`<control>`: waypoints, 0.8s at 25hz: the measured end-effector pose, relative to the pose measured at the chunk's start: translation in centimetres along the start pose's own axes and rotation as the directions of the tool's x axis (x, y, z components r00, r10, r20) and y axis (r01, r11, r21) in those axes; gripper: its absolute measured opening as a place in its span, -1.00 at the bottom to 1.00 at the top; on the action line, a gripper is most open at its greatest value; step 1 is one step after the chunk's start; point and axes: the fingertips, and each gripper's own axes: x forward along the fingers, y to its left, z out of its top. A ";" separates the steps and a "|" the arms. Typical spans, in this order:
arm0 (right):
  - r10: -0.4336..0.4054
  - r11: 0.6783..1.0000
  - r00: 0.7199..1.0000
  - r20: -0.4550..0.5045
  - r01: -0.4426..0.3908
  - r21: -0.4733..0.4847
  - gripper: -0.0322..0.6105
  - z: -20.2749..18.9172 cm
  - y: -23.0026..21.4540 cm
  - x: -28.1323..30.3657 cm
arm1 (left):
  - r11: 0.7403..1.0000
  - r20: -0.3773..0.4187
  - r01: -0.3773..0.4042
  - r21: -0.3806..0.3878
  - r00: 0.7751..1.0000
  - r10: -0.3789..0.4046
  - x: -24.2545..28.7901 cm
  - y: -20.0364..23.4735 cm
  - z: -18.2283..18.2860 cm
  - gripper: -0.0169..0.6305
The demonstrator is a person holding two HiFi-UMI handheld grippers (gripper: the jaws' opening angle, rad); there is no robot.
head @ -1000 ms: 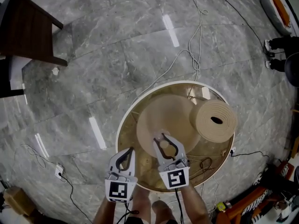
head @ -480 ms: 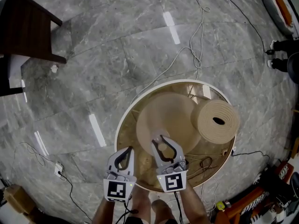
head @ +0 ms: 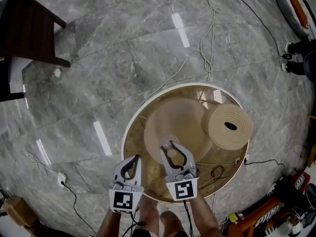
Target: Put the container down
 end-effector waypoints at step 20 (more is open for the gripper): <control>0.034 0.999 0.999 0.036 -0.034 0.004 -0.08 9.1 1.6 -6.9 | 0.986 0.133 -0.028 0.164 0.991 0.006 -9.2 -2.0 7.1 -0.90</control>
